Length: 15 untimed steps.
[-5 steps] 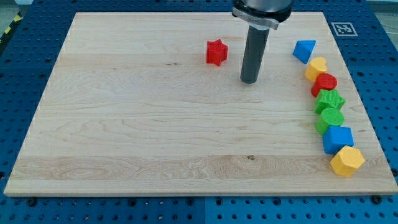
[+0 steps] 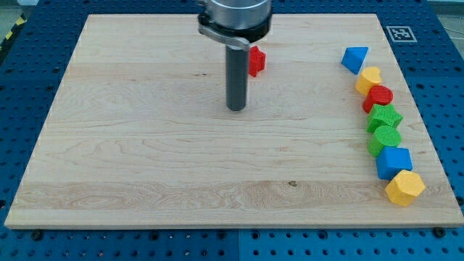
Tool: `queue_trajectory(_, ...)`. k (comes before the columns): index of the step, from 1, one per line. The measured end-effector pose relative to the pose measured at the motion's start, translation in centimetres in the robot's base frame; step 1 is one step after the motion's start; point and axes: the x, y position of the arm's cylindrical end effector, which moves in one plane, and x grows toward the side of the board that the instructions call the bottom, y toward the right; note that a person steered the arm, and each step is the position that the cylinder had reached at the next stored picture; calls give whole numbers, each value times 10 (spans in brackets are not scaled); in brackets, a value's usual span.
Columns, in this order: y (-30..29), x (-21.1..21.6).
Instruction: Keep the red star to the right side of the board
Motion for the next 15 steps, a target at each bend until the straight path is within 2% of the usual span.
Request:
queue_trajectory(3, 19, -112)
queue_trajectory(4, 47, -113)
queue_trajectory(6, 54, -72)
queue_trajectory(8, 102, -83)
queue_trajectory(12, 103, -97)
queue_trajectory(13, 120, -107)
queue_trajectory(15, 123, -104)
